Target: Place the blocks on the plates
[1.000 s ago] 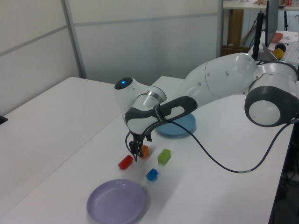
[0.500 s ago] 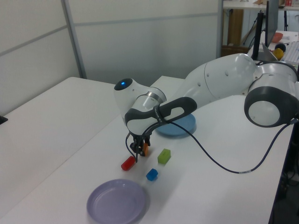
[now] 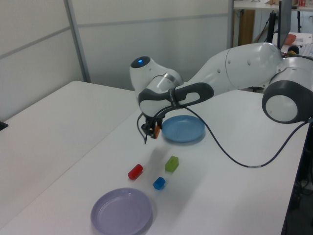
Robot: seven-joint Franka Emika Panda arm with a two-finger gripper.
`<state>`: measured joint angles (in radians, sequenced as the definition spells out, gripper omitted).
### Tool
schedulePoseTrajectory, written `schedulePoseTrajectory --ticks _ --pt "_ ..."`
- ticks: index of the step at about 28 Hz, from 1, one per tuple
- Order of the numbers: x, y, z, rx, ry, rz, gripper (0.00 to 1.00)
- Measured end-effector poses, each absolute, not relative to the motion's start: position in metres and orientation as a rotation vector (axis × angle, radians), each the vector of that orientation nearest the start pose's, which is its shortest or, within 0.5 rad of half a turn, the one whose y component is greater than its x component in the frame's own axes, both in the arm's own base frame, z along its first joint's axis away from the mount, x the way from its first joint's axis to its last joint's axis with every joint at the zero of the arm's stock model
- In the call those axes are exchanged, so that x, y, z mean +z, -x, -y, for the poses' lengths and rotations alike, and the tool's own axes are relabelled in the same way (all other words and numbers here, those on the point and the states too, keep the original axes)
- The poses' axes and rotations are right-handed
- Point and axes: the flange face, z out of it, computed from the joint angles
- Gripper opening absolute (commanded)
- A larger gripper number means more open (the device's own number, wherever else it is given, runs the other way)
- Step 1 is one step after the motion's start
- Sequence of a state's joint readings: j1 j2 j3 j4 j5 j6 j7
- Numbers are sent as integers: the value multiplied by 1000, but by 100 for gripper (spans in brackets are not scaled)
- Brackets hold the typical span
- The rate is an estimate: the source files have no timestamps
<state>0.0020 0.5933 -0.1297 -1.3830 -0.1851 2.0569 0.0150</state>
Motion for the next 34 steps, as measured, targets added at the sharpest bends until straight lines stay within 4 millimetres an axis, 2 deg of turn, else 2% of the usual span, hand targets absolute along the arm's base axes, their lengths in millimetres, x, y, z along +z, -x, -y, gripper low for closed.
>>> schedulePoseTrajectory --ticks 2,3,6,10,11,12,14,15,21,25,28,30,34 --pt "371 -717 111 -87 3384 -96 3" --pt "363 -713 129 -58 3384 -113 3" --pt "341 -705 167 6 3382 -160 3" --pt "325 -711 183 -92 3386 -171 15" --pt "322 -713 184 -122 3386 -166 38" --pt "317 -715 183 -151 3386 -158 52" --pt "314 -717 182 -181 3386 -148 89" --pt "314 -718 181 -192 3386 -145 100" --pt "318 -719 180 -209 3385 -142 100" --pt "336 -719 178 -205 3385 -134 100" --pt "364 -713 174 -126 3381 -96 100" --pt "393 -706 165 -62 3368 -51 100" --pt "435 -687 135 92 3328 42 100"
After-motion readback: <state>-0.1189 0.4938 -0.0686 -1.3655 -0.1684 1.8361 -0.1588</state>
